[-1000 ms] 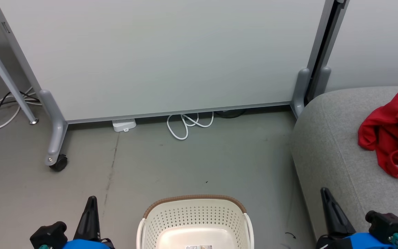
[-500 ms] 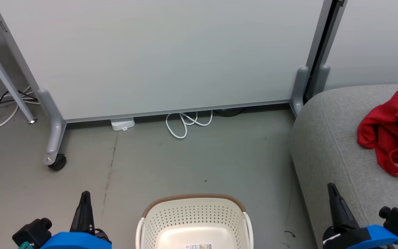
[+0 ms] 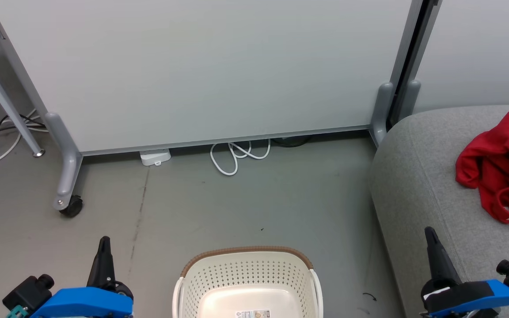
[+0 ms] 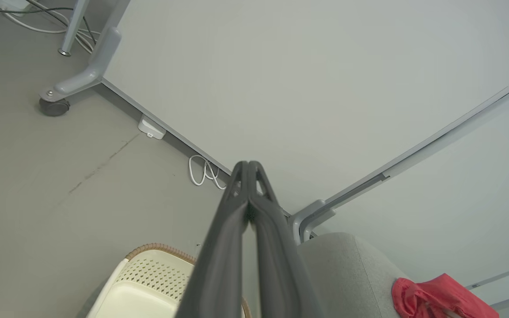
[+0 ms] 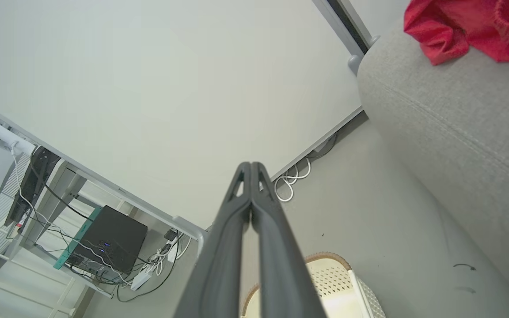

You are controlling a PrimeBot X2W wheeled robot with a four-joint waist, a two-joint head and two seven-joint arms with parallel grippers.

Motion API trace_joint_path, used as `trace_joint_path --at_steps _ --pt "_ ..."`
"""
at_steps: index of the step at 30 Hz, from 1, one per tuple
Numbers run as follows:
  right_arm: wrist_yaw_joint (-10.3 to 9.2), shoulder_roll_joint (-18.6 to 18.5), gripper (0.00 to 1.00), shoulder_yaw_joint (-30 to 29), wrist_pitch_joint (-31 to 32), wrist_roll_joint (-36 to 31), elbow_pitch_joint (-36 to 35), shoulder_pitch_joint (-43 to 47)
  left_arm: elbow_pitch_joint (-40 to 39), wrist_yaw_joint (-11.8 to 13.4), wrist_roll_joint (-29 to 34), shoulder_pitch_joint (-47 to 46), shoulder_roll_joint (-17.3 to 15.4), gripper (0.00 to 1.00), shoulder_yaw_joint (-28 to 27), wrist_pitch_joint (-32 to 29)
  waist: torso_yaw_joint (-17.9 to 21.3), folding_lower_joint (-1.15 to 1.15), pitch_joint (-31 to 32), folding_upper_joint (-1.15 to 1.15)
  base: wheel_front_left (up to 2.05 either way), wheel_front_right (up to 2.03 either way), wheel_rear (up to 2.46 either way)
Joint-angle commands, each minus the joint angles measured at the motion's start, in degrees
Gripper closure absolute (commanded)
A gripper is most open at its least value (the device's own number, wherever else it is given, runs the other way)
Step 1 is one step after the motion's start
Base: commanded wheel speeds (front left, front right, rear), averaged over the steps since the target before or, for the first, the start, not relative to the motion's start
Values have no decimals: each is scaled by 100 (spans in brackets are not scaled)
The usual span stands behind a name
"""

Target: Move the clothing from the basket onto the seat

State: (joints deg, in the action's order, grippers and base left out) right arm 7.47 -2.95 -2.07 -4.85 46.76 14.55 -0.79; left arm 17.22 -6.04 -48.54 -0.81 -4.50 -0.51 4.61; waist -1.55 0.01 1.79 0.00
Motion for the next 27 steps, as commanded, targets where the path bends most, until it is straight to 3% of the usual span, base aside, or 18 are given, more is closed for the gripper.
trace_joint_path --at_steps 1,27 --pt "2 -4 100 -32 46 217 -77 -167 -96 -18 -188 -188 -6 100 -49 -45 3 -1 -4 0 0 0 0" --pt "3 1 100 -216 524 2072 -75 -347 -200 -79 -1981 -371 64 100 -298 -508 55 -1 -70 0 0 0 0"
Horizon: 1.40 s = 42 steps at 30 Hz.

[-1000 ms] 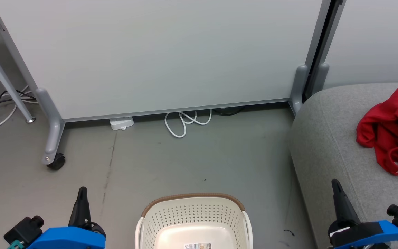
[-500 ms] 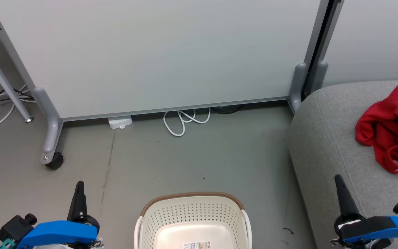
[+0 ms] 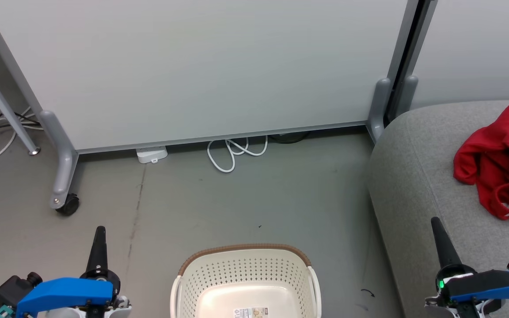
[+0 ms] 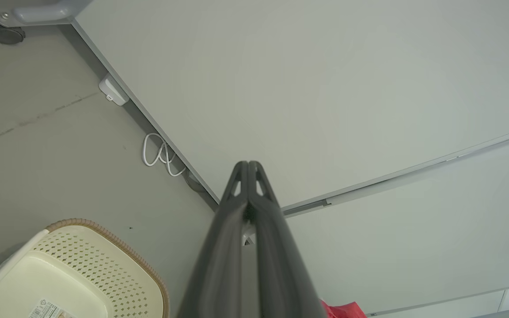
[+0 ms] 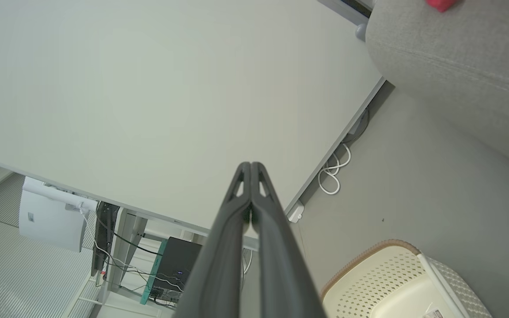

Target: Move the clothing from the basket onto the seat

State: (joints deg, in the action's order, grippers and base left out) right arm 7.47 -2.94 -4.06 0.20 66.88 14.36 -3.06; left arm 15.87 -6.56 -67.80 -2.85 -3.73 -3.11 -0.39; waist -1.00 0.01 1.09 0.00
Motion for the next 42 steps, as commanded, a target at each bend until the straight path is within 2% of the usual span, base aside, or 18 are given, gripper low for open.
trace_joint_path --at_steps 1,42 --pt "3 1 100 -22 29 120 -56 -128 -69 -29 -108 -174 -10 100 -44 -20 2 0 -2 0 0 0 0" --pt "4 8 100 -221 538 2123 -45 -321 -173 -99 -2047 -348 69 100 -305 -521 78 0 -99 0 0 0 0"
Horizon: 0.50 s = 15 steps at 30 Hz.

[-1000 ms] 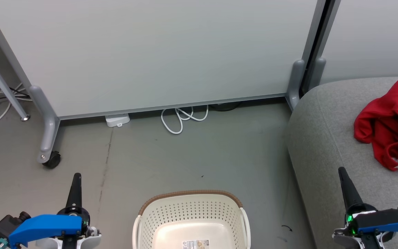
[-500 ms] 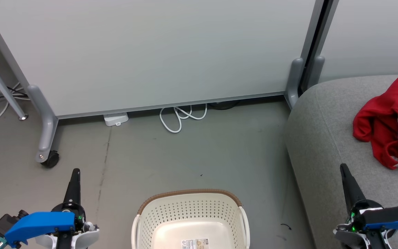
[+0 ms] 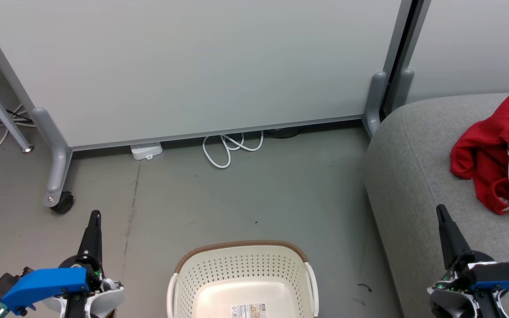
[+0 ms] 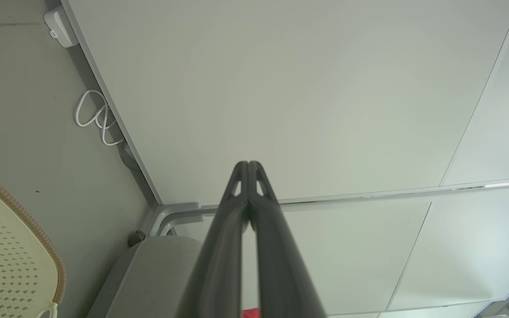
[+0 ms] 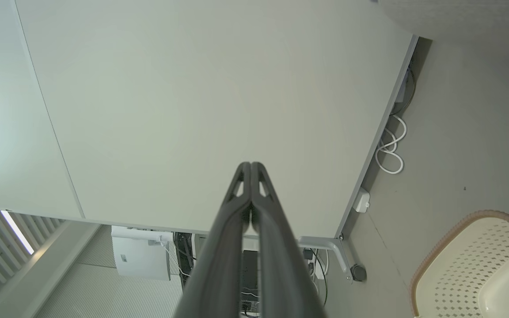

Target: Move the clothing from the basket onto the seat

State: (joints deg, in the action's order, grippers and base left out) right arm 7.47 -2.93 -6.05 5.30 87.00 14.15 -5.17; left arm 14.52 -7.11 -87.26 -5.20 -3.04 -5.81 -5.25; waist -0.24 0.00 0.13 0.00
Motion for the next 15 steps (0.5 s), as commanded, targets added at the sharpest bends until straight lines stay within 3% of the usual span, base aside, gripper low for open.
trace_joint_path --at_steps 1,15 --pt "4 7 100 -26 42 153 -23 -111 -39 -46 -142 -117 2 100 -40 -49 4 0 -5 0 0 0 0" --pt "4 8 100 -63 147 545 -20 -145 -58 -50 -520 -134 22 100 -91 -152 24 0 -31 0 0 0 0"
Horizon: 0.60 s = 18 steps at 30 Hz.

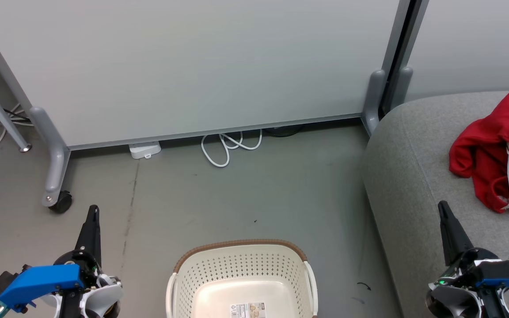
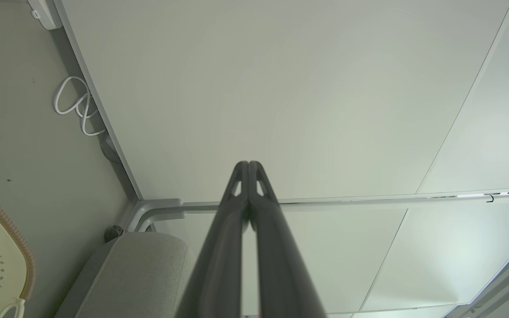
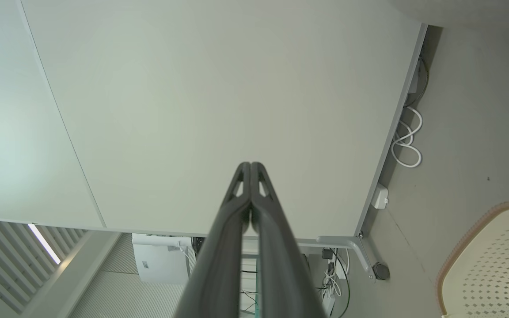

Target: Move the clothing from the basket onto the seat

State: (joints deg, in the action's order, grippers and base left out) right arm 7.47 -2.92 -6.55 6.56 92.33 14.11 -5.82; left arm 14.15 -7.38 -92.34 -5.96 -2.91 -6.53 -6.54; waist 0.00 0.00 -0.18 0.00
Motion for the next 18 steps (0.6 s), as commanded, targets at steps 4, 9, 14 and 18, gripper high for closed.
trace_joint_path --at_steps 4,9,14,18 --pt "4 7 100 -11 20 12 -16 -73 -20 -23 -13 -58 8 100 -18 -22 0 0 0 0 0 0 0" --pt "4 7 100 -11 19 12 -16 -72 -20 -24 -13 -58 8 100 -17 -22 0 0 0 0 0 0 0" --pt "4 7 100 -10 19 13 -16 -71 -21 -23 -13 -58 8 100 -16 -21 0 0 0 0 0 0 0" --pt "4 7 100 -10 18 13 -16 -71 -21 -23 -14 -58 8 100 -16 -21 0 0 0 0 0 0 0"
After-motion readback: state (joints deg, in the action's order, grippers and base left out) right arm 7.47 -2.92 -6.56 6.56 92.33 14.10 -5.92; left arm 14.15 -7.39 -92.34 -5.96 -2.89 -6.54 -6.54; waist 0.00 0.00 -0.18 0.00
